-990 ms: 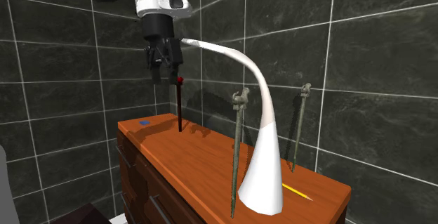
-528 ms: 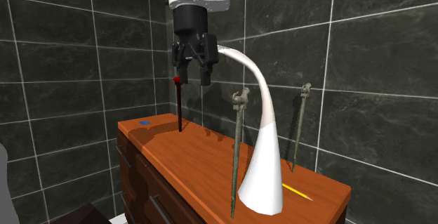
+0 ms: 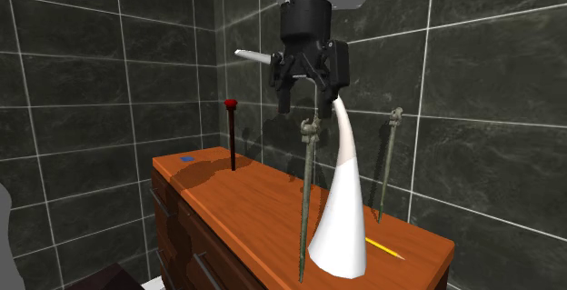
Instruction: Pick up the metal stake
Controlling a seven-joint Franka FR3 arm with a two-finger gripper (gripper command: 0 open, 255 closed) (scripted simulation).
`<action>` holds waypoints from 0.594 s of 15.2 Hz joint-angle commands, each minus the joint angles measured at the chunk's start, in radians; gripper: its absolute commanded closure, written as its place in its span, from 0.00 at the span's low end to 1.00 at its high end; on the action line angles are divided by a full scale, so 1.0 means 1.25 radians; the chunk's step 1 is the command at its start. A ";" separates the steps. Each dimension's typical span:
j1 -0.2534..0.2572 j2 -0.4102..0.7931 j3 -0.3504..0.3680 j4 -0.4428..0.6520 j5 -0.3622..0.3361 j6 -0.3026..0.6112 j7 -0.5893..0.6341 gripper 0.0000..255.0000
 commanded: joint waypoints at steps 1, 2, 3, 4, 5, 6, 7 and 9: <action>-0.003 0.012 -0.010 -0.002 0.004 0.011 -0.010 0.00; -0.003 0.009 -0.010 -0.016 0.003 0.022 -0.009 0.00; -0.004 0.007 -0.010 -0.028 0.001 0.033 -0.008 0.00; -0.004 0.004 -0.010 -0.041 0.000 0.043 -0.007 0.00; -0.005 0.002 -0.011 -0.054 -0.001 0.054 -0.006 0.00; -0.006 0.000 -0.011 -0.066 -0.002 0.065 -0.005 0.00; -0.006 -0.002 -0.012 -0.085 -0.004 0.082 -0.004 0.00; -0.006 -0.002 -0.012 -0.085 -0.004 0.082 -0.004 0.00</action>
